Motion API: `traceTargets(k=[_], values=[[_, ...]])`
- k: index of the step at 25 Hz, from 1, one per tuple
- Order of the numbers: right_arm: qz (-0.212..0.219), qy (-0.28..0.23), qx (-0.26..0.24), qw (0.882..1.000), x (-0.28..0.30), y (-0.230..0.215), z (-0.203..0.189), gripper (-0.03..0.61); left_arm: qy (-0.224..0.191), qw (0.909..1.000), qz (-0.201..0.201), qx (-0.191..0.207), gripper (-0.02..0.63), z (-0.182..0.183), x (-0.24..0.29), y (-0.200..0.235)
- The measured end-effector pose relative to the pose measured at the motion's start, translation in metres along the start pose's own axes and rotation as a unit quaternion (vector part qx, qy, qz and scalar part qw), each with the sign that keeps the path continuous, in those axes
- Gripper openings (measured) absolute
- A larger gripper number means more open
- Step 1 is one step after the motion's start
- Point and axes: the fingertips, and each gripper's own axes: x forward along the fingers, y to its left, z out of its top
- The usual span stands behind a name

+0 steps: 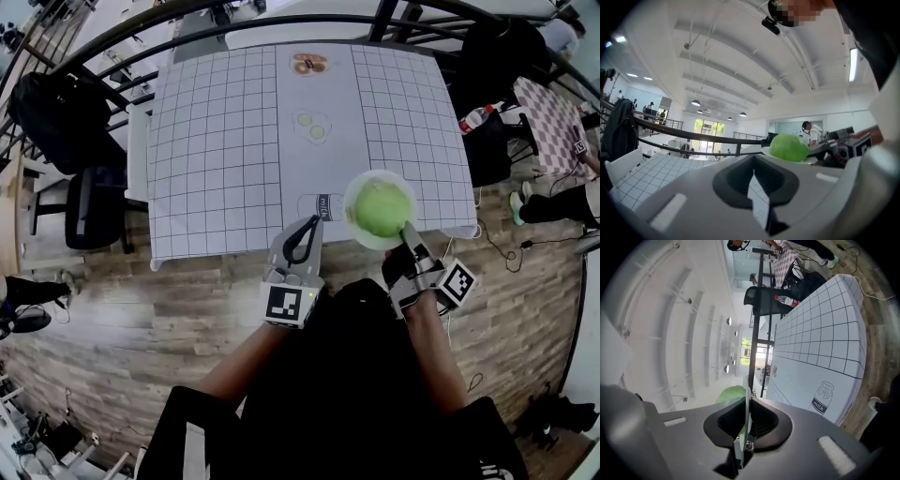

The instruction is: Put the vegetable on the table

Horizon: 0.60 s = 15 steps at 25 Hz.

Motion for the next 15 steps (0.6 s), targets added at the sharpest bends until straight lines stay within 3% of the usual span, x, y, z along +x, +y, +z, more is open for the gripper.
traceTargets(k=[15], values=[[-0.003, 0.005, -0.007, 1.000, 0.051, -0.015, 0.019, 0.020, -0.004, 0.9997, 0.019, -0.015, 0.008, 0.004, 0.012, 0.034]])
